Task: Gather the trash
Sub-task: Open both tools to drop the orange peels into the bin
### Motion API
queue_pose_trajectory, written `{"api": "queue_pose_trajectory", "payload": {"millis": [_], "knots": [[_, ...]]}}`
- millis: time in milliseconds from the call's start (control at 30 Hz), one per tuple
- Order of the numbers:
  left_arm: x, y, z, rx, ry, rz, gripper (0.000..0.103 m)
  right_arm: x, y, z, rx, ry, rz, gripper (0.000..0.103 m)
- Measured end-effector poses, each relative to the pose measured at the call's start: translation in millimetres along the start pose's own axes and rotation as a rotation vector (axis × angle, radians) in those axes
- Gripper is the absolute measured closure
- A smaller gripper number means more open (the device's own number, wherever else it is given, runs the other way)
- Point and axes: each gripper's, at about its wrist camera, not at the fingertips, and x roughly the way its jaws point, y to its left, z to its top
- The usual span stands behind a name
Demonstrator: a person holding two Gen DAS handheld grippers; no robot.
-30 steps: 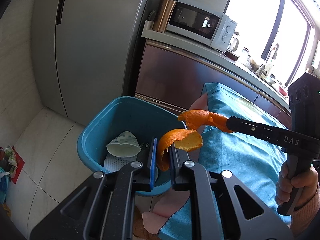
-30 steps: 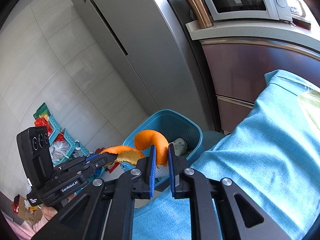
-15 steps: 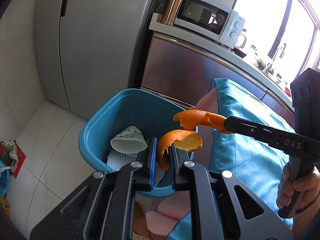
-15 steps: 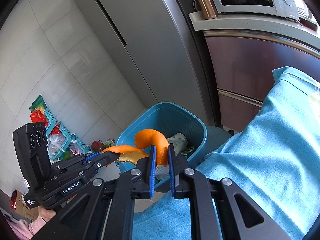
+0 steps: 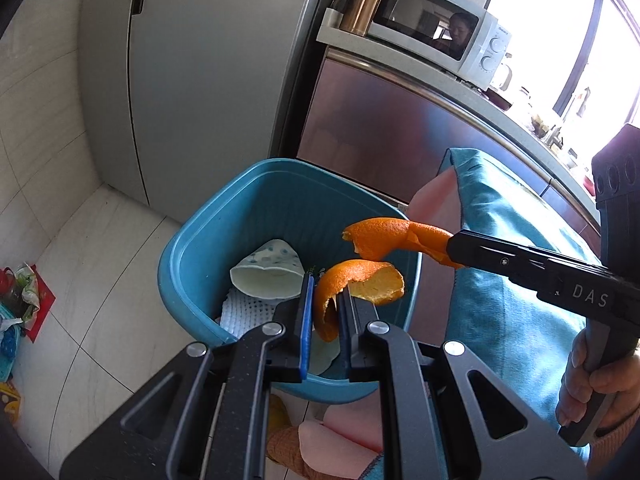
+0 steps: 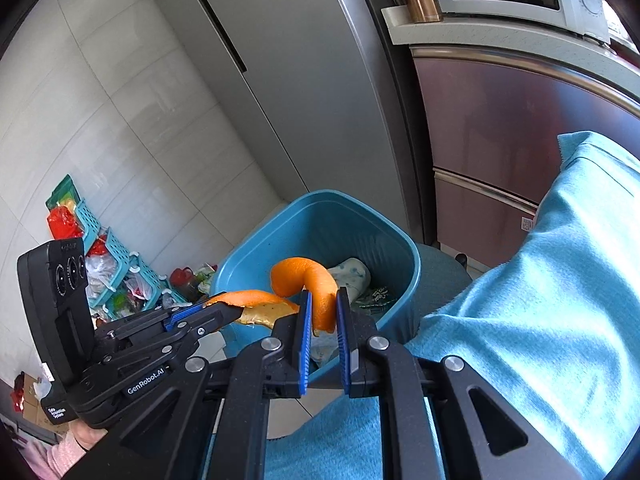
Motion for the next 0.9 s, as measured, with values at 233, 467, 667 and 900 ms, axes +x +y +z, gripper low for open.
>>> {"api": "queue_pose_trajectory", "payload": {"millis": [233,467,667,900], "knots": [[15.6,-1.0,-0.5,-0.006,0.021,0.01,0.091,14.1,2.4,0.4,0.001,0.04,-0.004,0.091],[29.7,-0.1,-2.7,-0.021,0.046,0.016,0.076,18.8,4.2,-0.2,0.014,0.045,0.01,0.089],[27.7,-2.0,-5.3,-0.018,0.037,0.008,0.064,10.8,-0.1,-4.6,0.033,0.024,0.013,0.079],[-10.4,-9.6,-9.2,0.03,-0.071,-0.025,0.032,-31.0,-2.0,-16.0,0.014,-0.081,0.002,0.055]]}}
